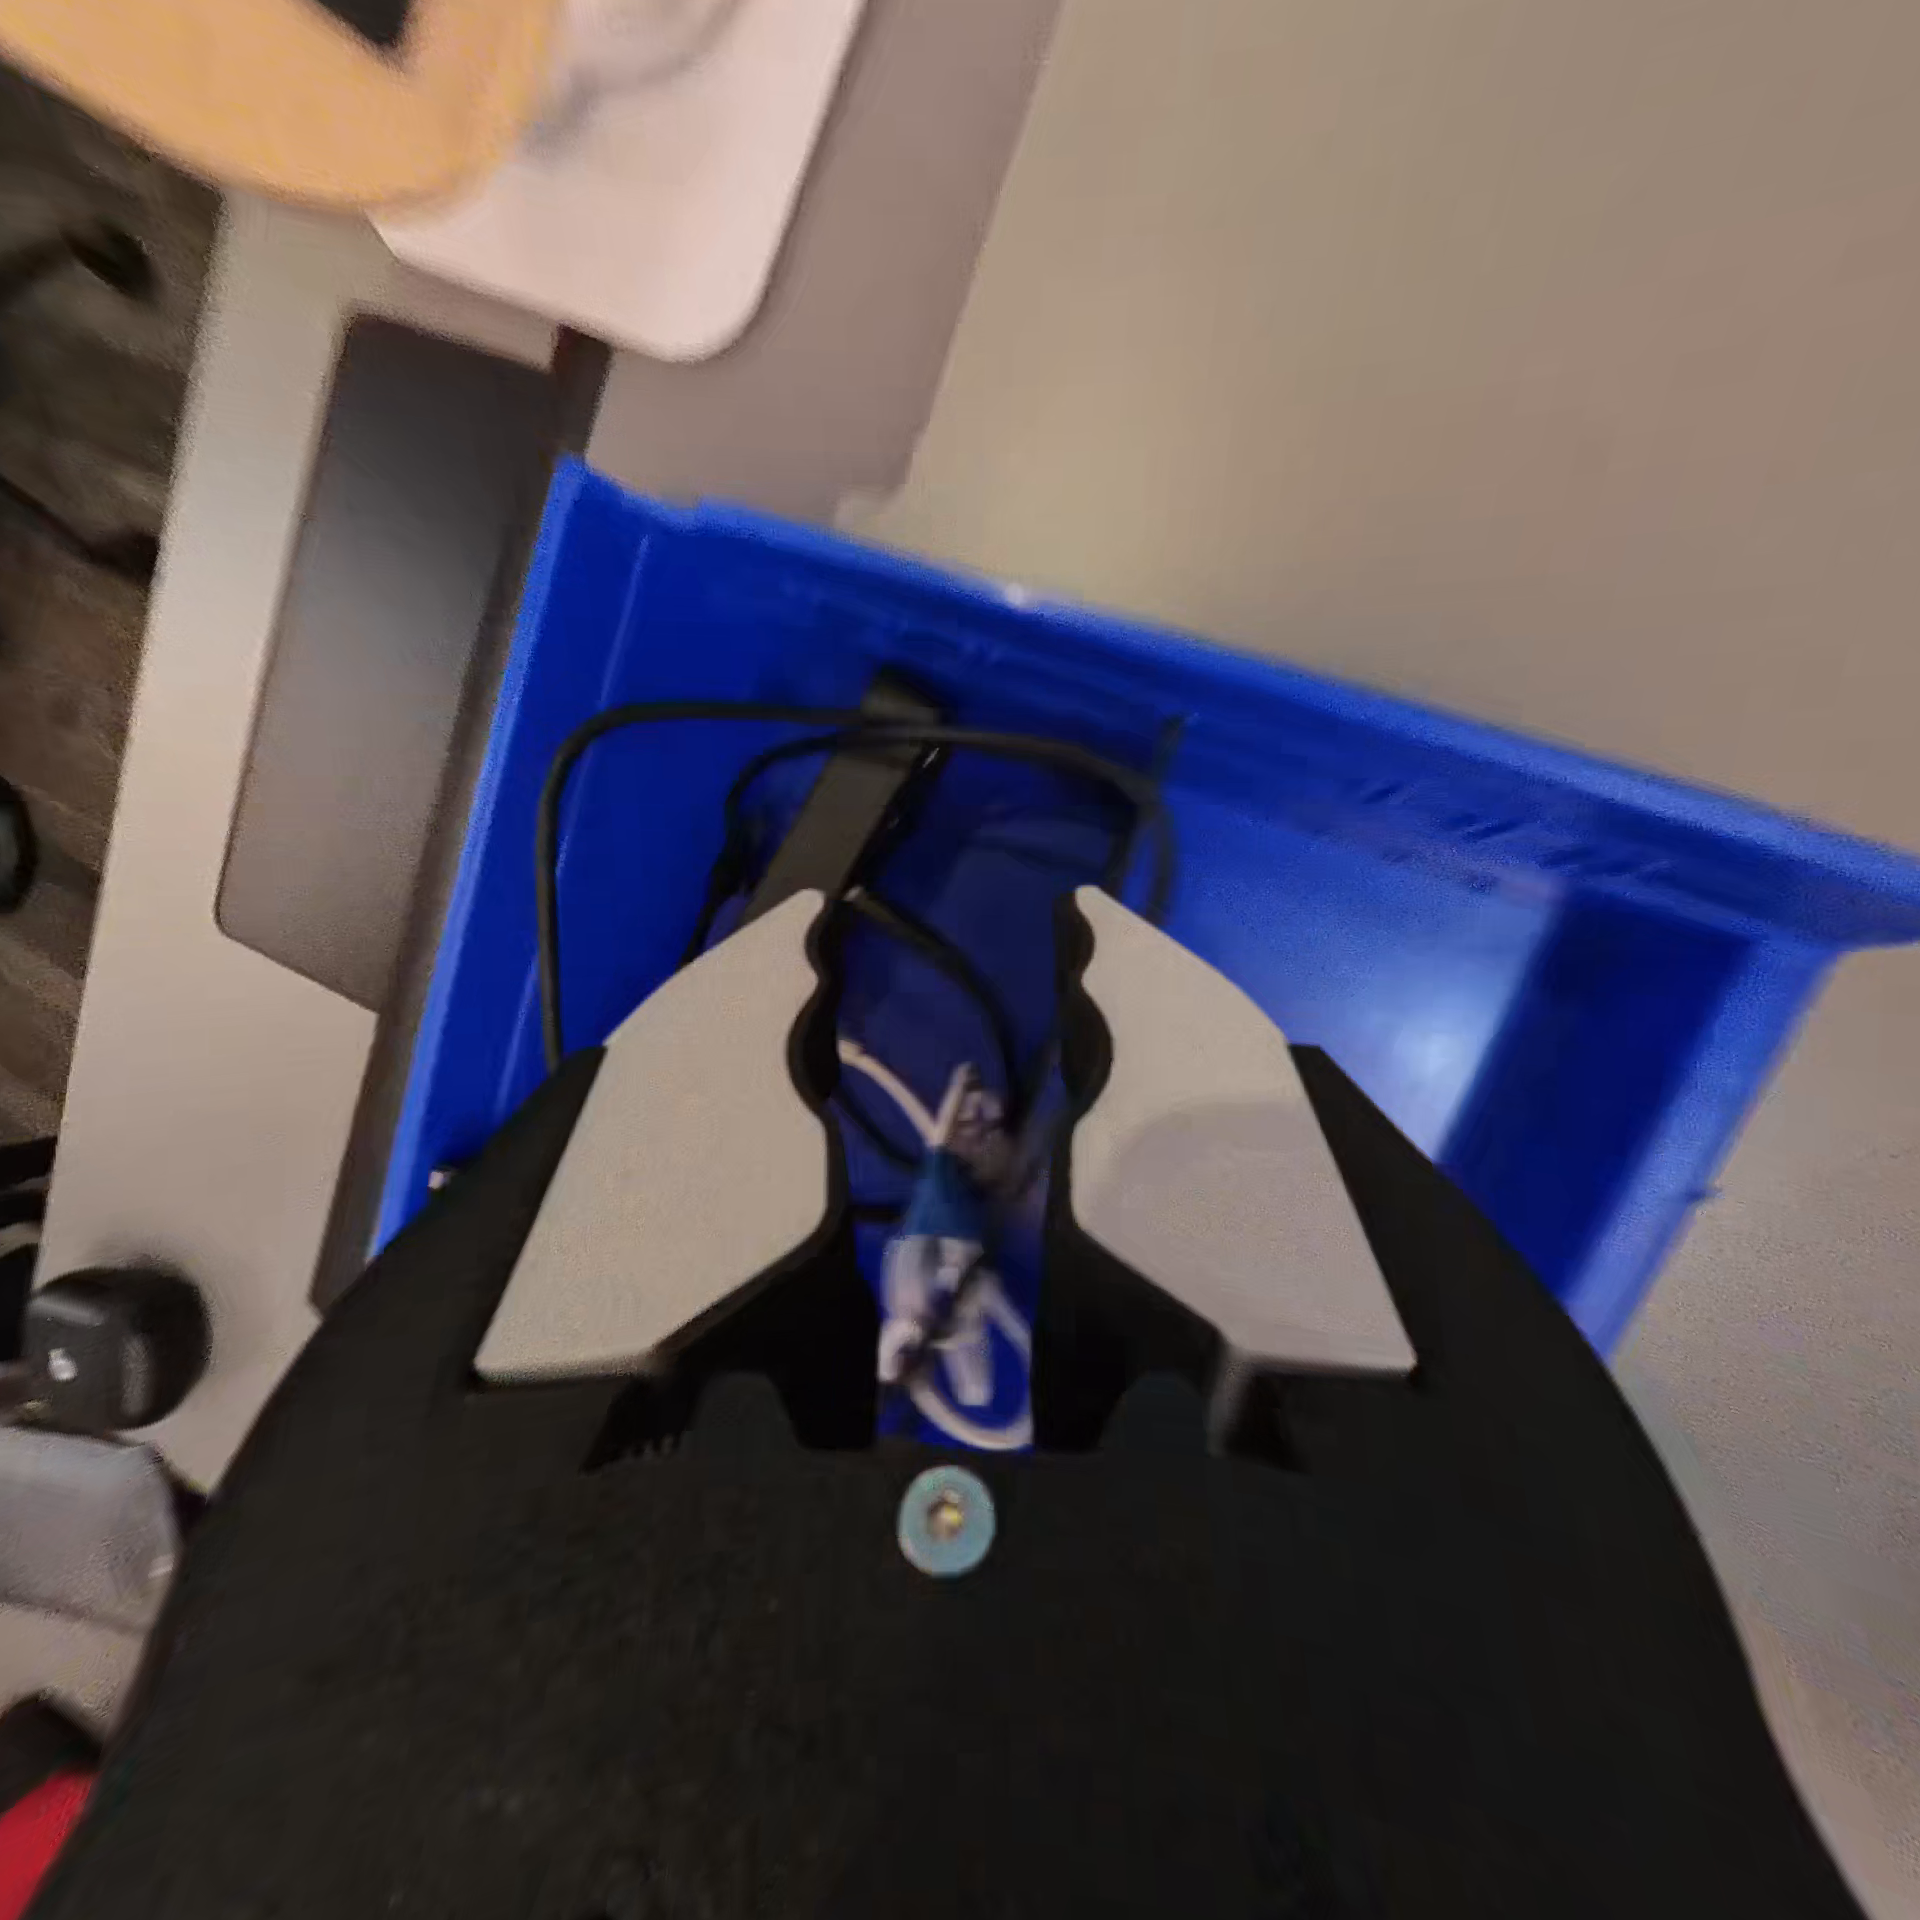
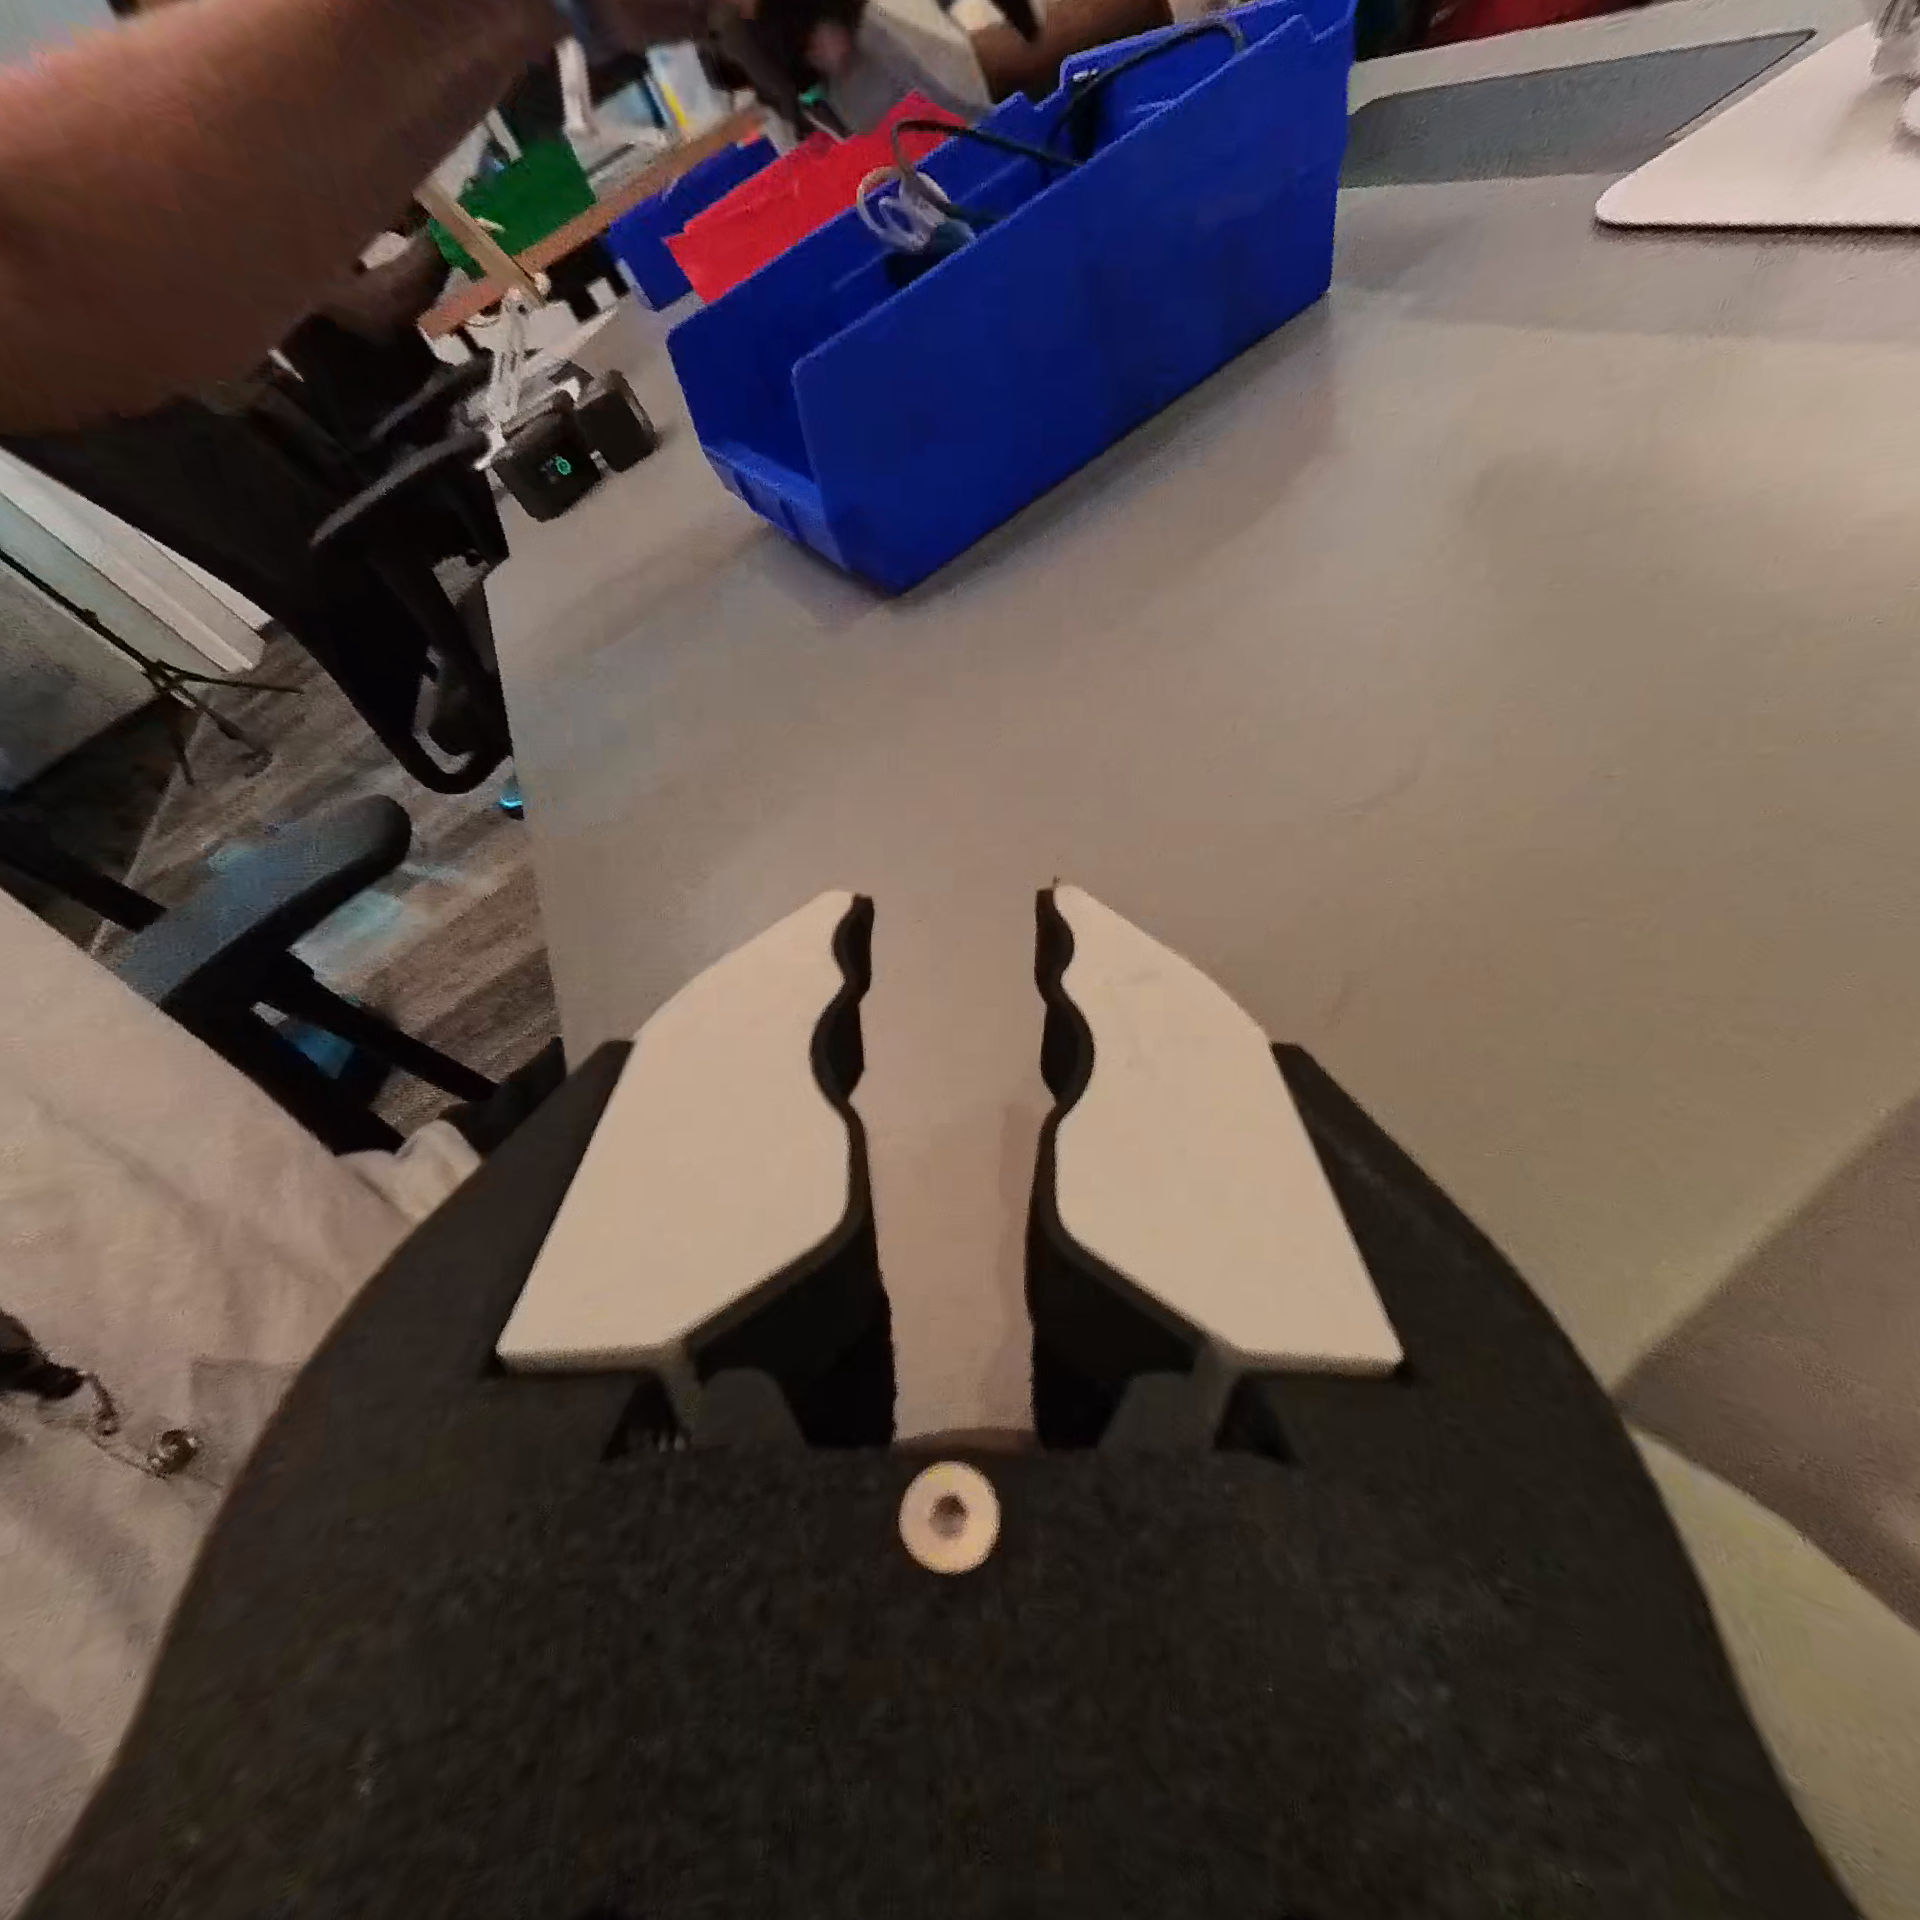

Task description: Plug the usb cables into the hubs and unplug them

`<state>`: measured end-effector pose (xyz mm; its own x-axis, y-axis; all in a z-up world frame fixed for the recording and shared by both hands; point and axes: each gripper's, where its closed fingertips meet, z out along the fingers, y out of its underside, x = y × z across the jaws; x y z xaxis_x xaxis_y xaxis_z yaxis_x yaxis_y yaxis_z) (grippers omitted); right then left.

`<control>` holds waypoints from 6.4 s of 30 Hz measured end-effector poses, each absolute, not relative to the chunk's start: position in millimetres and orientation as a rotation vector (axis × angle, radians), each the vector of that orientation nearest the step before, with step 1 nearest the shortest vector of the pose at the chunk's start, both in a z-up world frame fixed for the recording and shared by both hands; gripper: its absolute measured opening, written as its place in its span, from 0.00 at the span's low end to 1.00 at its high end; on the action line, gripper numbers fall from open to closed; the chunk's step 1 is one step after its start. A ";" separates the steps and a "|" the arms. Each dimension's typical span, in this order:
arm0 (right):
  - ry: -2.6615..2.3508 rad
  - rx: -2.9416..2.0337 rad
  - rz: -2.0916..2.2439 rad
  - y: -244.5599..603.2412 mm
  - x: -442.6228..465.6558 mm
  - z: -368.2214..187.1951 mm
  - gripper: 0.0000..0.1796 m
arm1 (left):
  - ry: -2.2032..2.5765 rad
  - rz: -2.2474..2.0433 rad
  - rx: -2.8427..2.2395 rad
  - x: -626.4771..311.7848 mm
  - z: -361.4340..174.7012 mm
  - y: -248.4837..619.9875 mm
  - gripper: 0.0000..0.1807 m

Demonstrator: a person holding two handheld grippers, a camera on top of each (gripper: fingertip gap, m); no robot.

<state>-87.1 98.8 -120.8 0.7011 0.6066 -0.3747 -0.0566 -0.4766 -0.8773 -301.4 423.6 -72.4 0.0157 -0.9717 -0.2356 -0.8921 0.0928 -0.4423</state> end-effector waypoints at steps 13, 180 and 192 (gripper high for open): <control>-0.455 -1.920 0.870 86.9 -94.7 -121.0 0.17 | 2.392 0.452 -1.691 -331.3 -163.2 510.5 0.16; -0.602 -1.929 0.395 177.4 -102.3 -71.6 0.17 | 0.770 -1.121 -1.814 -132.3 -79.6 256.6 0.14; -0.370 -1.864 0.284 207.6 -131.2 -74.7 0.10 | 0.727 -1.258 -1.785 -117.4 -75.5 233.1 0.14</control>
<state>-131.2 207.6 -74.7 0.9207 0.3902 -0.0117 0.1124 -0.2936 -0.9493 -117.4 233.1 -75.5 0.3352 -0.8154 0.4719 -0.0018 -0.5015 -0.8652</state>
